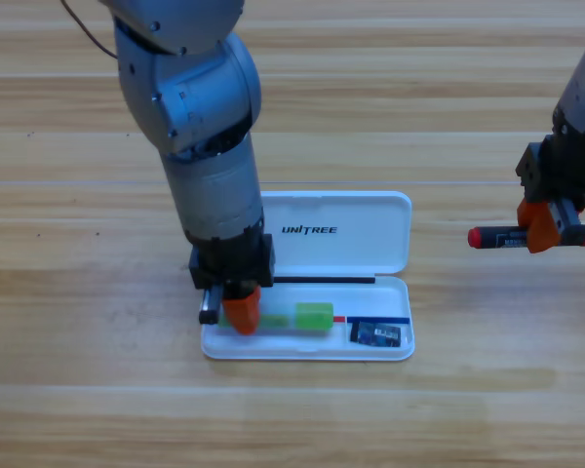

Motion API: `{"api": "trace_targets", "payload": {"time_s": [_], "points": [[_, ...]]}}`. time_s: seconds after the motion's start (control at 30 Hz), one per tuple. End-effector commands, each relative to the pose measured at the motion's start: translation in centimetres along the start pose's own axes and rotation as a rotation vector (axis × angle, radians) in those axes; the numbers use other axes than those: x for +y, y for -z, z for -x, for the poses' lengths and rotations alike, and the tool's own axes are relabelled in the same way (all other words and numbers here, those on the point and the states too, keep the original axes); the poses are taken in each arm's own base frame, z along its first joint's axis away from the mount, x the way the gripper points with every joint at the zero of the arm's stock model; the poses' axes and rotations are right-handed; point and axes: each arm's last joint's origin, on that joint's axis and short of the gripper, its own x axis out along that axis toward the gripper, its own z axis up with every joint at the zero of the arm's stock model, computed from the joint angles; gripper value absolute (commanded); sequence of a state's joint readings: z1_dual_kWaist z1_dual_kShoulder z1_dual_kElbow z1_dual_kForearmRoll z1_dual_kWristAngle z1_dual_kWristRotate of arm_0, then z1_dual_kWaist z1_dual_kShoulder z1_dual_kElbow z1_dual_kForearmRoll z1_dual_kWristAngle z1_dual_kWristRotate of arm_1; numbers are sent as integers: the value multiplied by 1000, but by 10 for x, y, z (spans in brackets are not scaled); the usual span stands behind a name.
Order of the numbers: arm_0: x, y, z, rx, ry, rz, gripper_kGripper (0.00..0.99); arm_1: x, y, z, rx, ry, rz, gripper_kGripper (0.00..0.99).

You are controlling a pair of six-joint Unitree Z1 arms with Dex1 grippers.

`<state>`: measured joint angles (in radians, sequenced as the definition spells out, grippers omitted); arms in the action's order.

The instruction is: Clean up eraser and pencils

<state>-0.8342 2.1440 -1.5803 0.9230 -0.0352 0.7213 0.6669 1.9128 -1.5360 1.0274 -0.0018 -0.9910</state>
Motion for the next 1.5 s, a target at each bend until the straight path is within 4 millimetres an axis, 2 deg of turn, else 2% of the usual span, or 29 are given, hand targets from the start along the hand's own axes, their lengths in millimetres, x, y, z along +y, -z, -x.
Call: {"api": "trace_targets", "payload": {"time_s": [0.03,0.1,0.17,0.2,0.23,0.5,0.67,0.77,0.87,0.97,1.1,1.17,1.27,1.37,1.5], "points": [[-7,-6,-16,36,44,7,0,7,-8,-7,17,-37,22,0],[-7,-5,-15,44,47,16,34,7,-9,-7,16,-36,23,0],[-7,-5,-14,48,50,23,727,7,-9,-7,18,-35,23,0],[-7,-5,-12,48,48,24,950,8,-8,-7,18,-37,23,0],[-7,-5,-11,49,47,24,989,8,-9,-7,20,-36,25,0],[-8,-5,-7,46,44,27,990,7,-10,-8,22,-34,26,0],[-8,-5,1,41,36,27,990,11,-19,-7,12,-30,37,0],[-7,-3,26,18,5,28,990,12,-33,-15,15,-43,45,0],[-6,6,72,-25,-47,42,990,13,-55,-28,19,-57,56,0],[-7,32,135,-103,-132,68,990,16,-81,-39,15,-62,72,0],[-10,96,207,-215,-282,126,990,15,-115,-57,18,-73,87,0],[-6,129,231,-256,-344,172,990,17,-131,-66,20,-79,97,0],[5,168,249,-306,-383,253,990,19,-150,-76,18,-81,107,0],[14,195,253,-333,-388,312,990,16,-163,-85,15,-79,115,0],[19,211,249,-341,-376,360,990,12,-174,-92,14,-64,121,0]]}}
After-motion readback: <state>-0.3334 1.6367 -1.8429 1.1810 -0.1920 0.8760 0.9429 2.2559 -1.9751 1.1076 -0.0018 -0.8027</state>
